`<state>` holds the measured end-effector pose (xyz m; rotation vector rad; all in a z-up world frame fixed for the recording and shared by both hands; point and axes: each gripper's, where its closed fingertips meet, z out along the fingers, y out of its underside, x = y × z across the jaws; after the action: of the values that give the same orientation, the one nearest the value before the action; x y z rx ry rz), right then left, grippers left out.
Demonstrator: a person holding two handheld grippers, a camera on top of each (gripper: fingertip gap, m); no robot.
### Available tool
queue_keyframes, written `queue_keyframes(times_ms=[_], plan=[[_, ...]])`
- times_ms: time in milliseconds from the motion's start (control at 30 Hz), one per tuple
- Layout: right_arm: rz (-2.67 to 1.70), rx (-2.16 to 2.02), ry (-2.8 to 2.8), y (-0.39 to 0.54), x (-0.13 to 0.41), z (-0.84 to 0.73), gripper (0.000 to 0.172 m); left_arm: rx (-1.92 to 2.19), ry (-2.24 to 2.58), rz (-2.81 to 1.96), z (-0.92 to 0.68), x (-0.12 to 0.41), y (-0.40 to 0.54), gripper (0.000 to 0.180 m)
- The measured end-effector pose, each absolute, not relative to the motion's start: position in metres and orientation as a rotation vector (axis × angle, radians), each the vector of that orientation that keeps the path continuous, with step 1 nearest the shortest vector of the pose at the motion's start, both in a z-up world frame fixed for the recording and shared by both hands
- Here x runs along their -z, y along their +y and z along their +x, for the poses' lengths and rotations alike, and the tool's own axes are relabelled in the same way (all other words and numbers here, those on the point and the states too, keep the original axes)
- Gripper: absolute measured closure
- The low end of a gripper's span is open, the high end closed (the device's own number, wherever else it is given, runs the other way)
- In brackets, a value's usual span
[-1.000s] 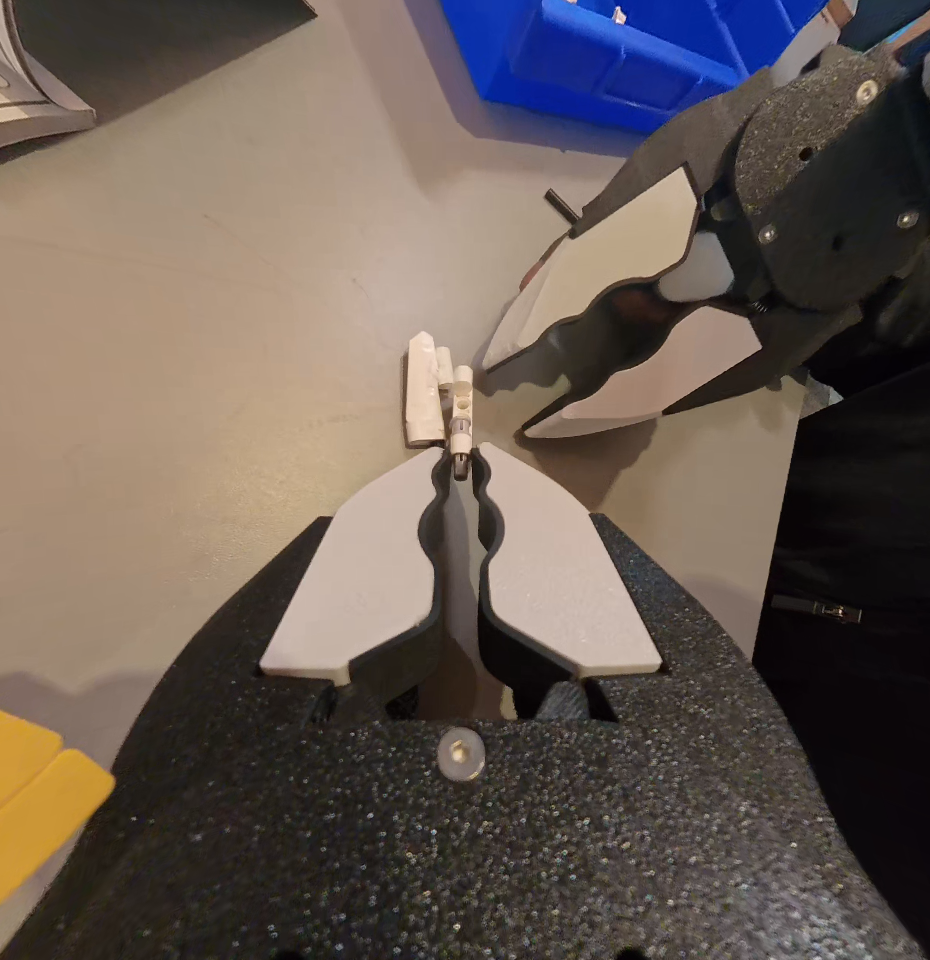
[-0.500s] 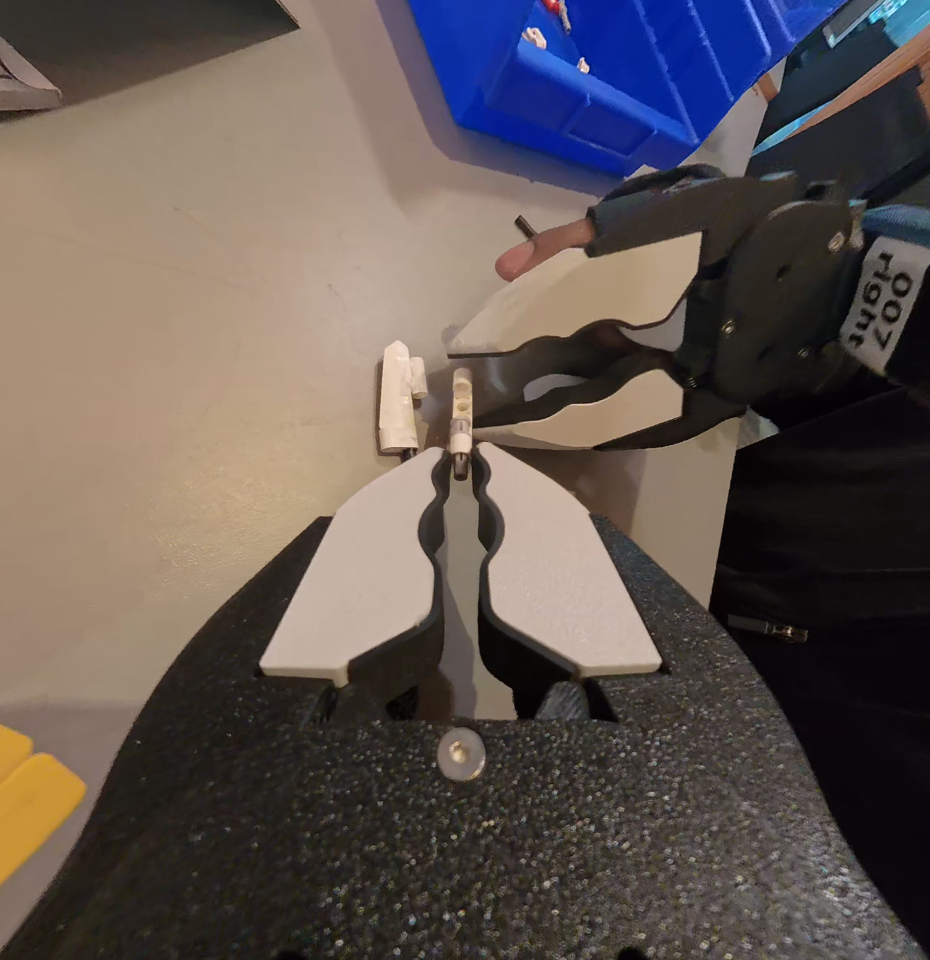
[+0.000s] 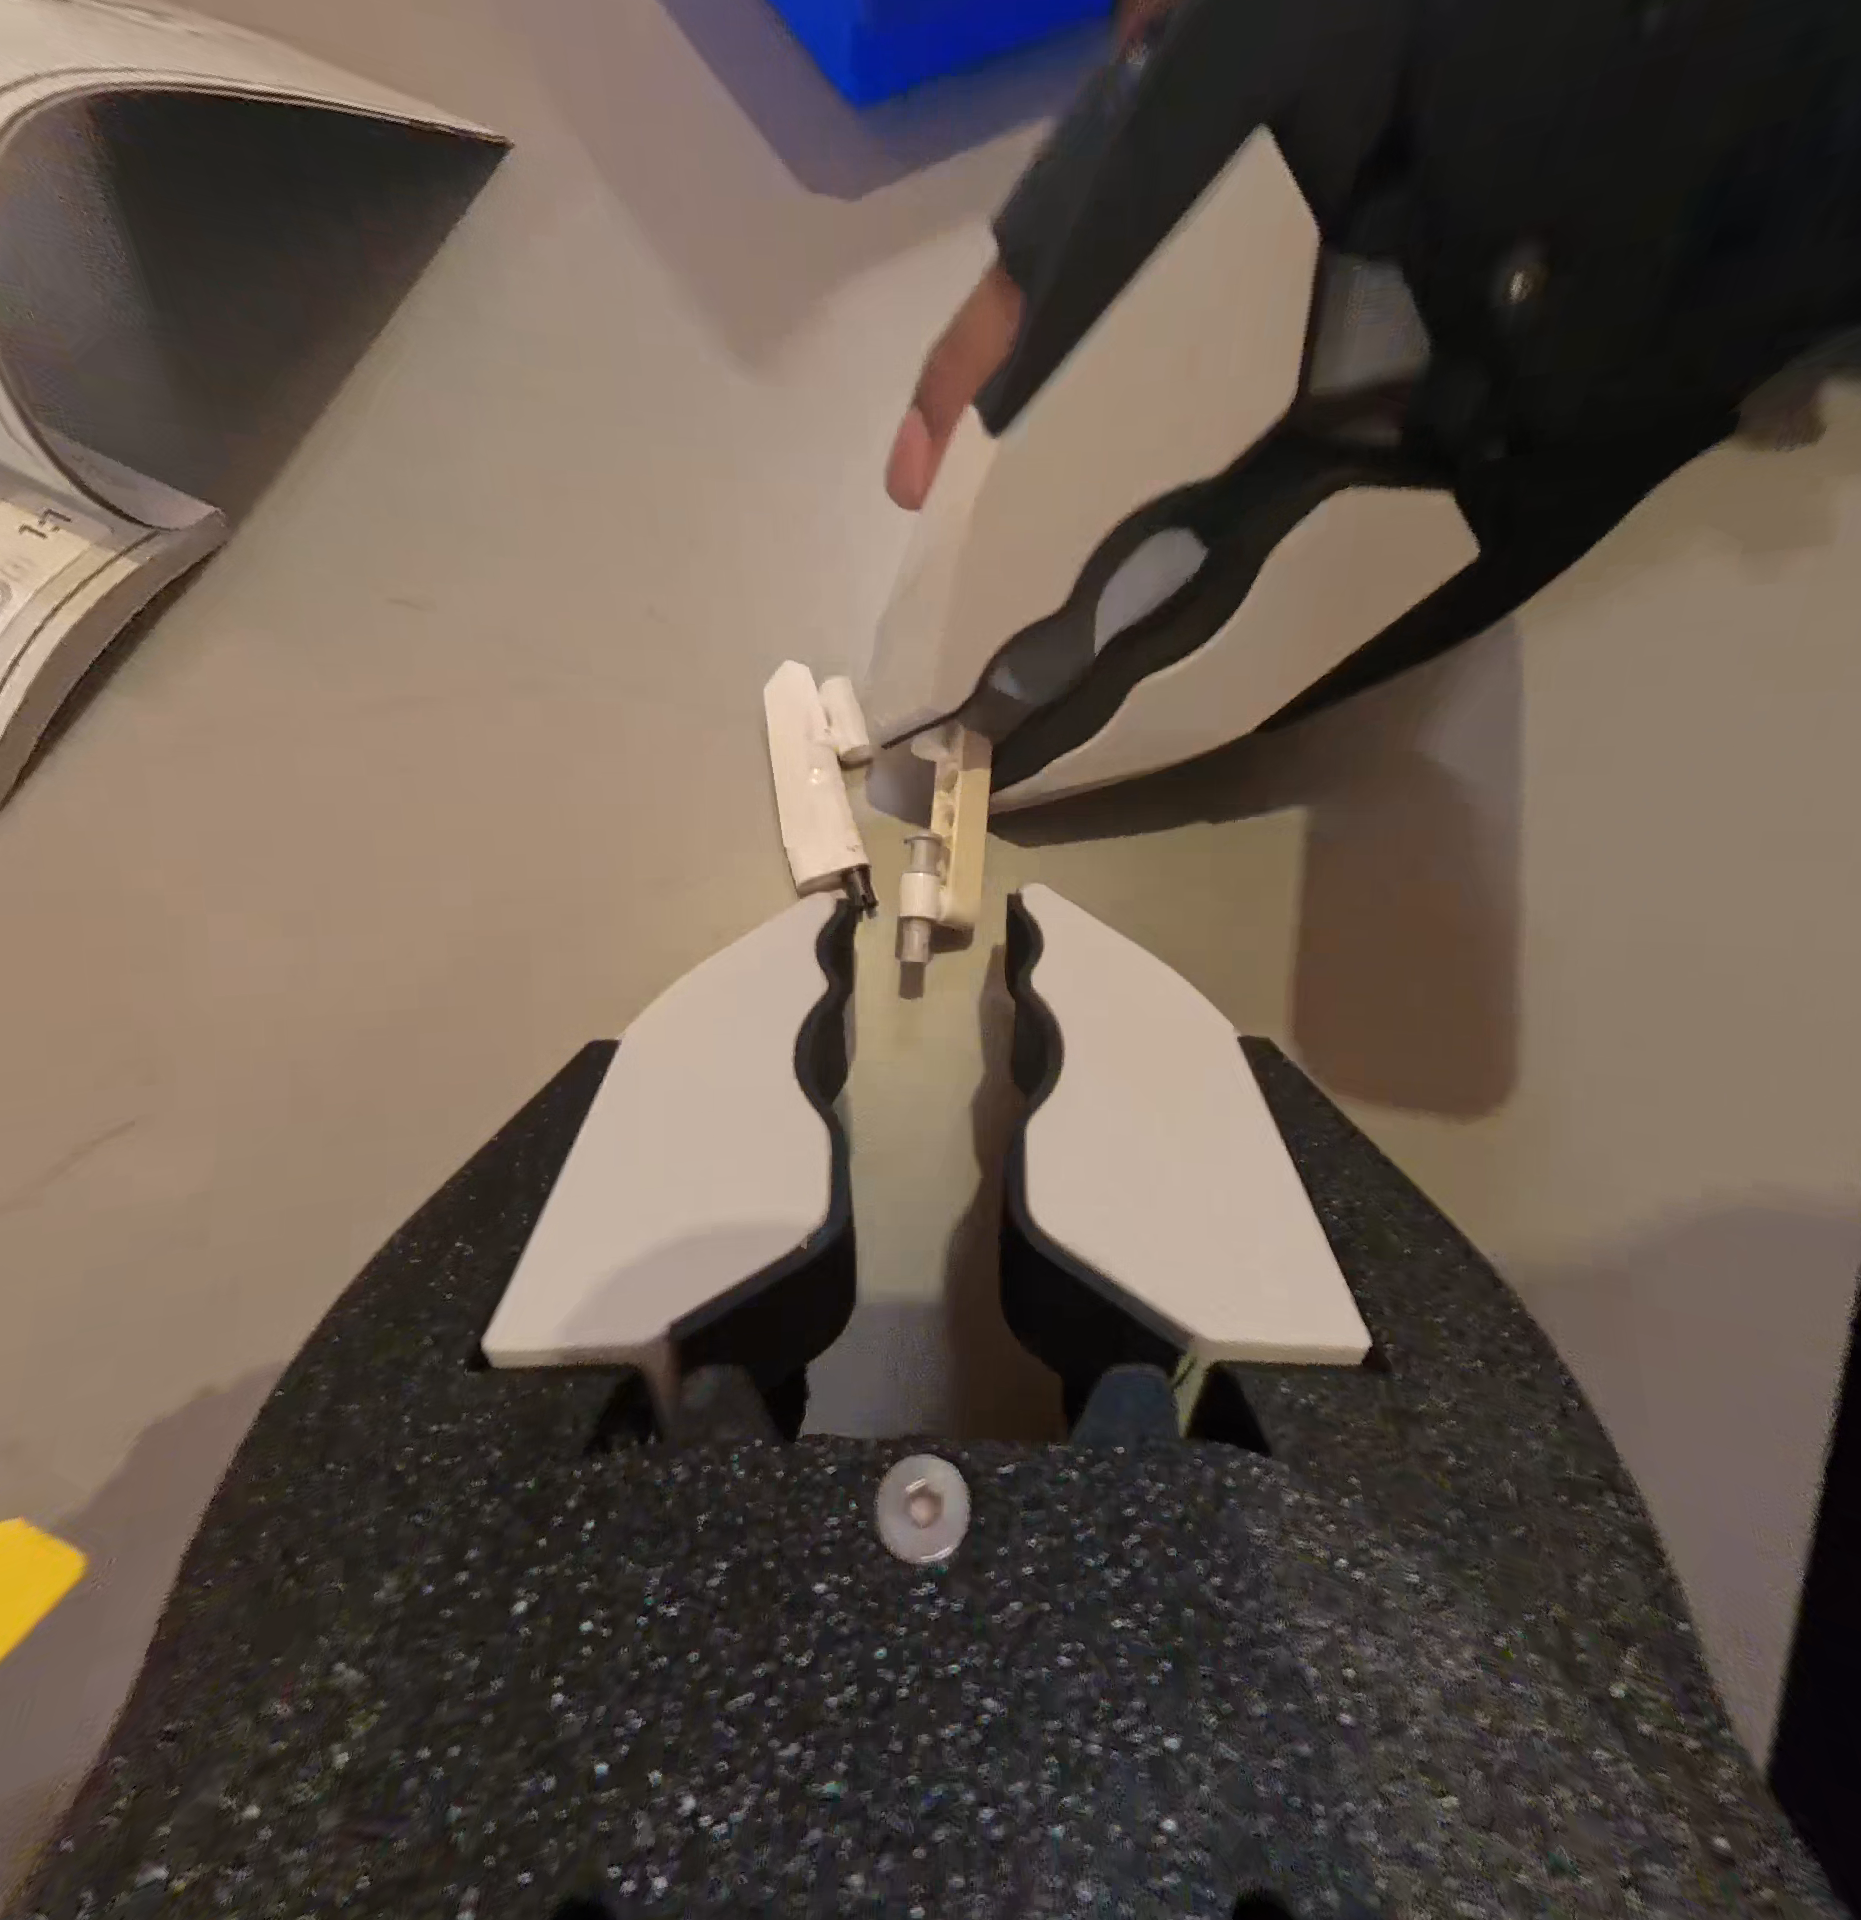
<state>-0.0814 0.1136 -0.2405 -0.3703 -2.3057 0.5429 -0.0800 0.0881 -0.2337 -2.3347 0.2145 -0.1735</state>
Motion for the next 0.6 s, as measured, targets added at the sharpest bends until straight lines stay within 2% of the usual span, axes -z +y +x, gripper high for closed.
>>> queue_keyframes(times_ms=[200, 367, 533, 600], plan=[[-0.363, -0.563, -2.348, 0.1110, 0.2408, -0.0843, 0.153, 0.016, 0.316, -2.349, -0.0815, 0.2405, 0.0886, 0.164], [-0.381, -0.573, -2.344, 0.1123, 0.2406, -0.0875, 0.152, -0.002, 0.292, -2.371, -0.0843, 0.2438, 0.0883, 0.164], [-0.422, -0.584, -2.350, 0.1195, 0.2383, -0.0896, 0.142, 0.073, 0.212, -2.396, -0.0846, 0.2451, 0.0870, 0.165], [-0.437, -0.613, -2.375, 0.1208, 0.2370, -0.0886, 0.134, 0.105, 0.185, -2.391, -0.0833, 0.2437, 0.0874, 0.164]])
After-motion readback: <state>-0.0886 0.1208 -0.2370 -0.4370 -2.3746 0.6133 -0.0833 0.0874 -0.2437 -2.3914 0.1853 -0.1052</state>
